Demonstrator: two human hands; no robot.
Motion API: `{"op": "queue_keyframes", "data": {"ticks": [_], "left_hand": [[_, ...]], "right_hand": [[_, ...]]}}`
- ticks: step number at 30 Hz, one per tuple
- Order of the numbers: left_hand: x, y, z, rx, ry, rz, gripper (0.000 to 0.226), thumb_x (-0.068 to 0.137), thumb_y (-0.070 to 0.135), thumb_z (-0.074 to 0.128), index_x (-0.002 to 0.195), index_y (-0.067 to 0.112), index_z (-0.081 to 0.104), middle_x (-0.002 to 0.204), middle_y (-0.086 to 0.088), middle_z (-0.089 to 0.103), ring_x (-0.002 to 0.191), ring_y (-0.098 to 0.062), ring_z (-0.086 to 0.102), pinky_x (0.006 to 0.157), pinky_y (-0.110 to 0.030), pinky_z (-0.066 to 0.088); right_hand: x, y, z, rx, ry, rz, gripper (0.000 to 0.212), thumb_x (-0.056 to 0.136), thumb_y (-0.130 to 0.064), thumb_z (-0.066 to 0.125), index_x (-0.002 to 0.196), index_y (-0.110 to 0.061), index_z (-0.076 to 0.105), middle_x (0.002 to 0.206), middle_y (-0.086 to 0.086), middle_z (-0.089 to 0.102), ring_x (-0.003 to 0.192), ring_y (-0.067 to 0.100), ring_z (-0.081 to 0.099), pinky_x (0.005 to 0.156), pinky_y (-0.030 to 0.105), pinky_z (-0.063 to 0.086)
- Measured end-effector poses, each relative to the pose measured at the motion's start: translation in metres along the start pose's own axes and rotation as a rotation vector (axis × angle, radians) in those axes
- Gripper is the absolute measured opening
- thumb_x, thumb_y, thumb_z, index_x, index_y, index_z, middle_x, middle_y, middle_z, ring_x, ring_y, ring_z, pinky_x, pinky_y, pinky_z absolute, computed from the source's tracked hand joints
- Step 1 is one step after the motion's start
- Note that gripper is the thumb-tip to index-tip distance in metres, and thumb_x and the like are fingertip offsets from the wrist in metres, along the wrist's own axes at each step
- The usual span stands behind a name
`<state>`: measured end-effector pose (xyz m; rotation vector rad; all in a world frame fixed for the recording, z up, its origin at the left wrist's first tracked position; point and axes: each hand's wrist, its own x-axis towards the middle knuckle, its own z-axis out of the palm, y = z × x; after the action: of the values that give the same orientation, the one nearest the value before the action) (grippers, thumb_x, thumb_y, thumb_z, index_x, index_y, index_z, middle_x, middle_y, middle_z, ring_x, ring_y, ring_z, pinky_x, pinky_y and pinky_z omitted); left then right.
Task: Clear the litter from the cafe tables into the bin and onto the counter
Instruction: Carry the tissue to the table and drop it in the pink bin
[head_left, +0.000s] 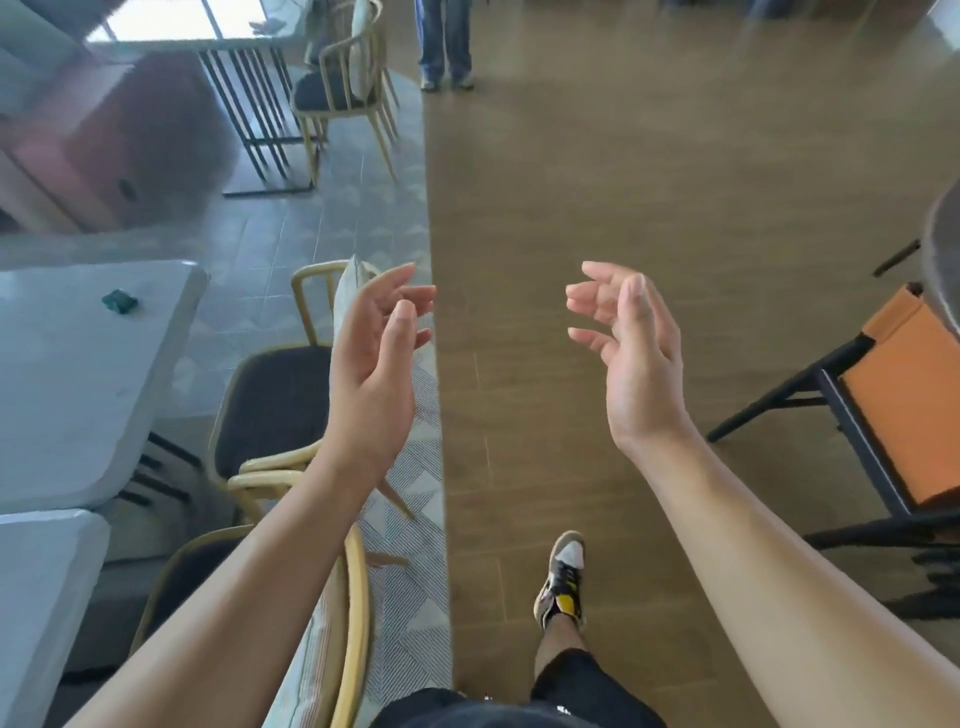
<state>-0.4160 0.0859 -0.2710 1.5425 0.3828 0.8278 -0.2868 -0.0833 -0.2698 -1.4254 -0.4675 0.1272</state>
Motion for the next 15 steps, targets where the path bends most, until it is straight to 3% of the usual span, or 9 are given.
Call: {"op": "queue_keyframes", "data": {"ticks": [5,11,15], "left_hand": [[0.089,-0.027,0.037,0.039,0.128,0.02,0.033,0.106,0.03,0.045,0.134,0.019,0.059,0.128,-0.017,0.067,0.126,-0.028,0.064,0.107,-0.054,0.054],[0.191,-0.047,0.076,0.049,0.279,0.036,0.04,0.1,0.043,0.05,0.131,0.021,0.06,0.126,-0.005,0.068,0.125,-0.03,0.064,0.106,-0.052,0.055],[0.253,-0.065,0.09,0.064,0.344,0.021,0.034,0.104,0.036,0.049,0.131,0.018,0.06,0.125,-0.003,0.067,0.121,-0.027,0.066,0.102,-0.044,0.055]], "right_hand": [[0.119,0.035,0.008,0.045,-0.118,-0.013,0.044,0.098,-0.062,0.042,0.115,-0.034,0.072,0.112,-0.001,0.072,0.113,0.018,0.068,0.091,0.041,0.057],[0.257,0.059,0.02,0.081,-0.262,0.013,0.038,0.099,-0.062,0.043,0.11,-0.042,0.074,0.109,-0.004,0.073,0.111,0.015,0.067,0.091,0.041,0.056],[0.331,0.077,0.044,0.098,-0.342,0.025,0.039,0.1,-0.061,0.043,0.11,-0.04,0.074,0.107,-0.006,0.074,0.108,0.013,0.067,0.088,0.038,0.057]]}}
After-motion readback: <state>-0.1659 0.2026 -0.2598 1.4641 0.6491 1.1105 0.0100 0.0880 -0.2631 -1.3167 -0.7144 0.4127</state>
